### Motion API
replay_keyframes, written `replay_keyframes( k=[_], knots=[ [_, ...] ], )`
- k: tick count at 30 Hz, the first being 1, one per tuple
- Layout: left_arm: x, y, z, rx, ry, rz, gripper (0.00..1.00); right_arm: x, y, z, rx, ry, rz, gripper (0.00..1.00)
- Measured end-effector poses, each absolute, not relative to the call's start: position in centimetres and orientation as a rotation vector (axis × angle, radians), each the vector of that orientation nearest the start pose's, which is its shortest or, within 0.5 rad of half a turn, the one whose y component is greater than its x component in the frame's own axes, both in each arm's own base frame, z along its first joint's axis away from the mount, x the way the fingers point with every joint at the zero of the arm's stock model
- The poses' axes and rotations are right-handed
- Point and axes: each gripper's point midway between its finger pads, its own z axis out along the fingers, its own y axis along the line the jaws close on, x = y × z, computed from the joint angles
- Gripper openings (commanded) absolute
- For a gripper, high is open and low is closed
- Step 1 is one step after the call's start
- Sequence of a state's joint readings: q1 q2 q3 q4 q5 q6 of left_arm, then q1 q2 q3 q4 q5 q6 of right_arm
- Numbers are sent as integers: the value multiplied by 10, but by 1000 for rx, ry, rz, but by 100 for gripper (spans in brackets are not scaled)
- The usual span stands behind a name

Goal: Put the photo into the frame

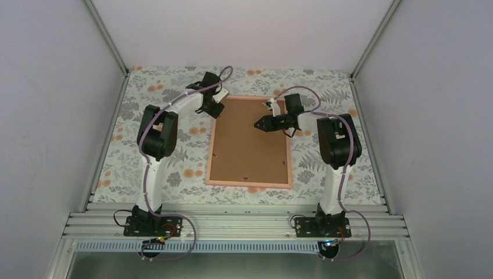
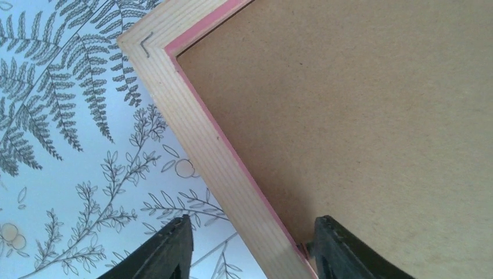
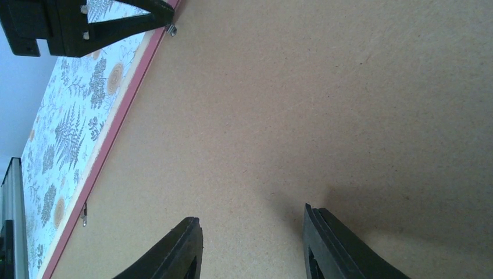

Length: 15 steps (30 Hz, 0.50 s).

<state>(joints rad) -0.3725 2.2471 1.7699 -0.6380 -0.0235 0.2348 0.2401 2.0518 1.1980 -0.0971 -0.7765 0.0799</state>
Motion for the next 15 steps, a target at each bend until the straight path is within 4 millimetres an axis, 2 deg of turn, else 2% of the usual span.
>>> replay_keyframes(
  k=[3, 5, 7, 11, 13, 15],
  knots=[
    [498, -198, 52, 851, 2530, -66, 72, 420, 228, 46, -520, 2394, 1120, 47],
    [489, -205, 74, 915, 2460, -114, 76, 418, 229, 51, -529, 2385, 1129, 48],
    [472, -213, 102, 990, 2365, -153, 80, 415, 230, 64, -552, 2363, 1137, 49],
    [405, -240, 167, 1217, 2075, -211, 85, 405, 232, 106, -650, 2271, 1147, 51],
    [367, -254, 178, 1344, 1957, -230, 87, 397, 232, 126, -708, 2224, 1150, 52],
    [332, -265, 173, 1463, 1880, -254, 87, 387, 232, 138, -762, 2194, 1151, 52]
  ],
)
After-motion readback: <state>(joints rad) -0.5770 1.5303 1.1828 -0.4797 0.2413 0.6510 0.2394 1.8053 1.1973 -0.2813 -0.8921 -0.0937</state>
